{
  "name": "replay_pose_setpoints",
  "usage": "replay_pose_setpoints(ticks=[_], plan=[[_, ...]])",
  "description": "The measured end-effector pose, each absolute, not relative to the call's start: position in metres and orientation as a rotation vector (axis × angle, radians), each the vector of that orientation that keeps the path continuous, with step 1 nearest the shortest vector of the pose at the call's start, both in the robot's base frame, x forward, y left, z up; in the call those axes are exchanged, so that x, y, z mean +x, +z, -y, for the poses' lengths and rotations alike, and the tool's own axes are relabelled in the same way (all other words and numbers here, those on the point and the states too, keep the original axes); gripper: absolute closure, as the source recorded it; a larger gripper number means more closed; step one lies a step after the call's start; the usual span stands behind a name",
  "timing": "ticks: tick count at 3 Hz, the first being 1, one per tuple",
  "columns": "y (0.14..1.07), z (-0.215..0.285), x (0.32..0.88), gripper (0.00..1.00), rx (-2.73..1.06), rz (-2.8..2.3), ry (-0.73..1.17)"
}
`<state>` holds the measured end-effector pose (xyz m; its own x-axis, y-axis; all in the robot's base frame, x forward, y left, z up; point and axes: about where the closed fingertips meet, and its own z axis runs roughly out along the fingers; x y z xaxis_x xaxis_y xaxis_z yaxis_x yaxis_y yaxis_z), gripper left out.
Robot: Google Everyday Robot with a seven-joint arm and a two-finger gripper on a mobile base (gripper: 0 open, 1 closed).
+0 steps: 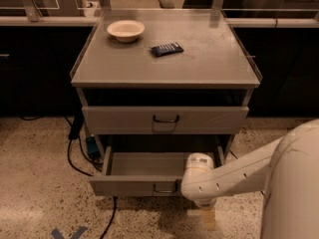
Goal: Close middle drawer
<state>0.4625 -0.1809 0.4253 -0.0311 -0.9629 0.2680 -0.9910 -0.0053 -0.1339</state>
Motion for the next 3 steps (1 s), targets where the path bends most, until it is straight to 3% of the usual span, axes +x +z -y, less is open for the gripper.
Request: replay_pose_setpoints(ticks=[2,3], plan=[[0.427,0.196,0.409,0.00,2.006,2.175,0.412],[0.427,0.196,0.409,0.00,2.006,2.175,0.412]])
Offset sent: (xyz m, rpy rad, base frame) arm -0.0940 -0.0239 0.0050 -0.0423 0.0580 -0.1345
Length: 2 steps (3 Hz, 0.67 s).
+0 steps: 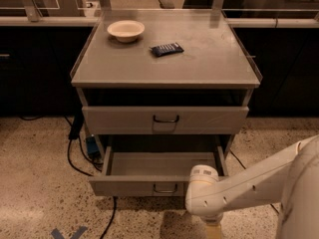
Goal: Close middle drawer
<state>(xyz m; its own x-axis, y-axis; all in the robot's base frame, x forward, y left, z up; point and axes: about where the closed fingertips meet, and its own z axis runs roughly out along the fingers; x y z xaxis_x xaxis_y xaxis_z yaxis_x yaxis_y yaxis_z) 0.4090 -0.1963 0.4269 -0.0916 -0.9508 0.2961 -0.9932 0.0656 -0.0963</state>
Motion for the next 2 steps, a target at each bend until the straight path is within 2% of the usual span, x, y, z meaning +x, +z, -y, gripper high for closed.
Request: replay_pose_setpoints(ticks=[2], plan=[[0.402,0.192,0.469,0.00,2.014,2.085,0.330]])
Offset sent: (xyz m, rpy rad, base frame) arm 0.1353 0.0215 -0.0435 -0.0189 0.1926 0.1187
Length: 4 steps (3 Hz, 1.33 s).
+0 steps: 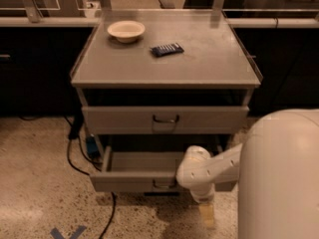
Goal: Close middle drawer
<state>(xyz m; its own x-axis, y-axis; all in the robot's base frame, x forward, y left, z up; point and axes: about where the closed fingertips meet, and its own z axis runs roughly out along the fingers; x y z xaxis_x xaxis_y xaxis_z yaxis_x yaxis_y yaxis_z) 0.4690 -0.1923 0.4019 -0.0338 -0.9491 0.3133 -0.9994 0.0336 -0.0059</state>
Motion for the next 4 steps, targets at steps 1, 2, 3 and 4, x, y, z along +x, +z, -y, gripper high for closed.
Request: replay_pose_setpoints(ticks=[1,2,3,4], plan=[[0.402,0.192,0.468,0.00,2.014,2.085,0.330],[0.406,0.189,0.470,0.00,1.998,2.109,0.428],[0.410,0.188,0.473,0.00,1.971,2.151,0.538],[0.422,0.186,0.473,0.00,2.001,2.190,0.683]])
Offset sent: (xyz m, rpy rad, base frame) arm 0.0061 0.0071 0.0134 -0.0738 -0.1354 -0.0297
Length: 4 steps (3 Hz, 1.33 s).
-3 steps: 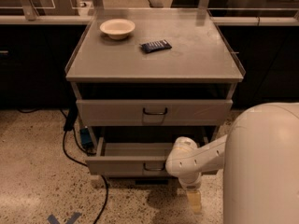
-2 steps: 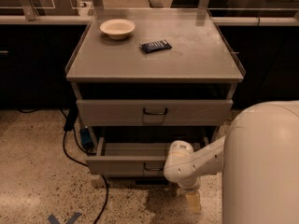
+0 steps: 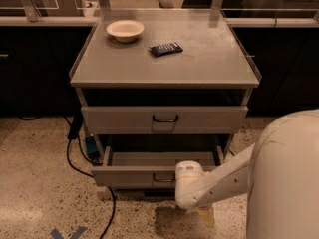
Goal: Close middle drawer
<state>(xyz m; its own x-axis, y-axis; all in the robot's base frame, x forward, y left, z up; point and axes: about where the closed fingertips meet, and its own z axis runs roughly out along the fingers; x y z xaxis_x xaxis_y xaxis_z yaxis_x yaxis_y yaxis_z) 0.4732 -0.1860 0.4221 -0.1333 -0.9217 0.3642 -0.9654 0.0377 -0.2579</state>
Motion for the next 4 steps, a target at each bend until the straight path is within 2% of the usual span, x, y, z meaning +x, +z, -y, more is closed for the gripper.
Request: replay_pose_setpoints(ticks=[1,3,4], plan=[[0.423,0.185,0.482,0.00,1.985,2.243,0.734],[0.424,0.207,0.431,0.00,1.846,2.171,0.536],[0.420,0.215,0.425,0.00,1.815,2.173,0.491]])
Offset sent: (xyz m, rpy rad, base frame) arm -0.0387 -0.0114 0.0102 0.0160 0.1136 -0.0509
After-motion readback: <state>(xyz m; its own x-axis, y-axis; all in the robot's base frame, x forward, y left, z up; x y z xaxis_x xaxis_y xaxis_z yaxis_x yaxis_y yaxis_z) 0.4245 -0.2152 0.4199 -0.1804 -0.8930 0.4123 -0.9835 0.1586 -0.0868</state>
